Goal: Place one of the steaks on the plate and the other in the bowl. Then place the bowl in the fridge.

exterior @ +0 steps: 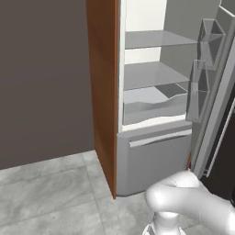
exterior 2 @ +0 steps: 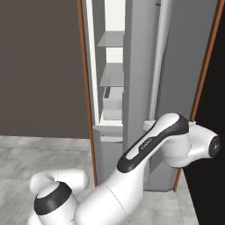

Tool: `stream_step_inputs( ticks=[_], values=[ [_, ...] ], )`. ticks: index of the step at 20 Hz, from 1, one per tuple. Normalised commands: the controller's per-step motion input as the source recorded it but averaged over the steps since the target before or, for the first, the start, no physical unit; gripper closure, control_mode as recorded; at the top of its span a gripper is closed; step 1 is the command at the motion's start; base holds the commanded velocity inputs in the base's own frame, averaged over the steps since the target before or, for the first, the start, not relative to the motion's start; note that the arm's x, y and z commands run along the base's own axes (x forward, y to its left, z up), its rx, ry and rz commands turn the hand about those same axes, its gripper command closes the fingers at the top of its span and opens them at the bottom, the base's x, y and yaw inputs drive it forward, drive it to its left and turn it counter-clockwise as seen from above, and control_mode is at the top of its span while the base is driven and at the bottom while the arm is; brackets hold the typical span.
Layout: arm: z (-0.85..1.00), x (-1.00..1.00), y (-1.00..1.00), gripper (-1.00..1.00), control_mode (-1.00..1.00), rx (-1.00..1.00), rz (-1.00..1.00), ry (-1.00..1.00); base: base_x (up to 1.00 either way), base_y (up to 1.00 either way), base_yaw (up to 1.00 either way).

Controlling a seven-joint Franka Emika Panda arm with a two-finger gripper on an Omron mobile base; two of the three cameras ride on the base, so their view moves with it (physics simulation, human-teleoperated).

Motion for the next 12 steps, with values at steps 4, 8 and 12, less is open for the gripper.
stream_step_inputs(
  ticks=[4, 8, 12],
  values=[
    [0.02, -0.65, -0.09, -1.0, -1.0, 0.14, -0.41, -0.09, 0.0, 0.0, 0.0],
    [0.25, -1.0, 0.48, -1.0, -1.0, -0.01, -0.34, -0.32, 0.0, 0.0, 0.0],
    [0.42, -0.91, 0.96, -1.0, -1.0, -0.09, -0.26, -0.21, 0.0, 0.0, 0.0]
  ],
)
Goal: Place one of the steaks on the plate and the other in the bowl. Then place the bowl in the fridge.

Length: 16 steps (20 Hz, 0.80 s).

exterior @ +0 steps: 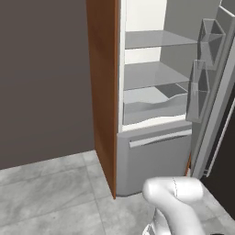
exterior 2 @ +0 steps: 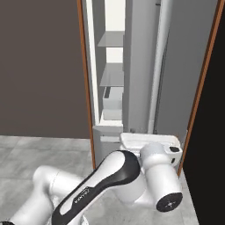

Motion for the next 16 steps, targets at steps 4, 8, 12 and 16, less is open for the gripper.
stream_step_inputs(
  ticks=[4, 8, 12, 16],
  values=[
    [0.36, -0.25, 1.0, -1.0, -1.0, -0.19, -0.21, -0.03, 0.0, 0.0, 0.0],
    [0.03, 0.0, 1.0, -1.0, -1.0, -0.16, -0.25, 0.09, 0.0, 0.0, 0.0],
    [0.0, 0.08, 0.92, -1.0, -1.0, -0.09, -0.34, 0.04, 0.0, 0.0, 0.0],
    [-0.03, 0.53, 0.46, -1.0, -1.0, -0.11, -0.36, -0.01, 0.0, 0.0, 0.0]
  ],
)
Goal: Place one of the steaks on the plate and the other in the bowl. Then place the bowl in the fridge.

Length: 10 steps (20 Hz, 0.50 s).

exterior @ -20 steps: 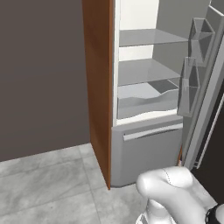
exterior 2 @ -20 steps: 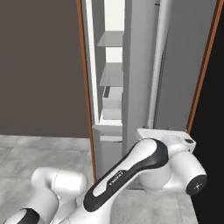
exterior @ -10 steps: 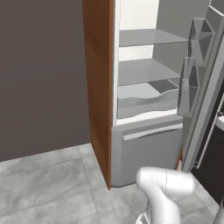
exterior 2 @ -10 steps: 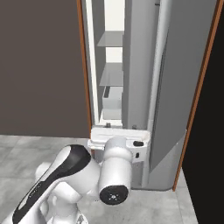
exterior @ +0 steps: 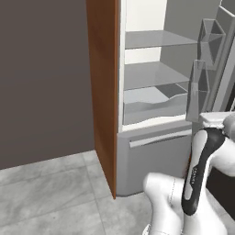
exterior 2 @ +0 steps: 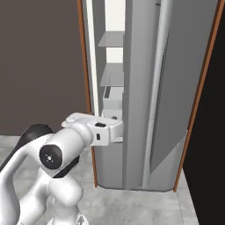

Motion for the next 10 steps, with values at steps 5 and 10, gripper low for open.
stream_step_inputs(
  ticks=[5, 10],
  values=[
    [-0.22, 0.39, 0.16, -1.0, -1.0, -0.14, -0.4, -0.14, 0.0, 0.0, 0.0],
    [-0.29, 0.8, 0.07, -1.0, -1.0, -0.11, -0.26, -0.04, 0.0, 0.0, 0.0]
  ],
)
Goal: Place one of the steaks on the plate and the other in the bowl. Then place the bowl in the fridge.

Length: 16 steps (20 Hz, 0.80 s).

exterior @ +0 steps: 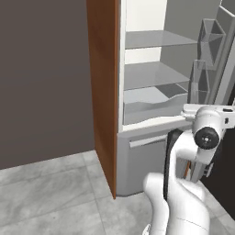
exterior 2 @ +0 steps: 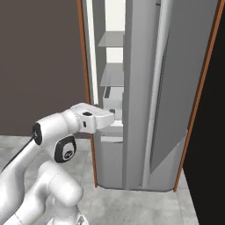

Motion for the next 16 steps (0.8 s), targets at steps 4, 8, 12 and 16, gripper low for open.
stream_step_inputs(
  ticks=[4, 8, 12, 16],
  values=[
    [-0.01, 0.49, 0.36, -1.0, -1.0, -0.1, 0.0, 0.11, 0.0, 0.0, 0.0],
    [0.0, 0.19, 0.37, -1.0, -1.0, -0.23, 0.0, 0.42, 0.0, 0.0, 0.0],
    [0.0, 0.53, 0.21, -1.0, -1.0, -0.17, 0.0, 0.41, 0.0, 0.0, 0.0],
    [-0.06, 0.94, 0.01, -1.0, -1.0, -0.01, 0.0, 0.09, 0.0, 0.0, 0.0]
  ],
)
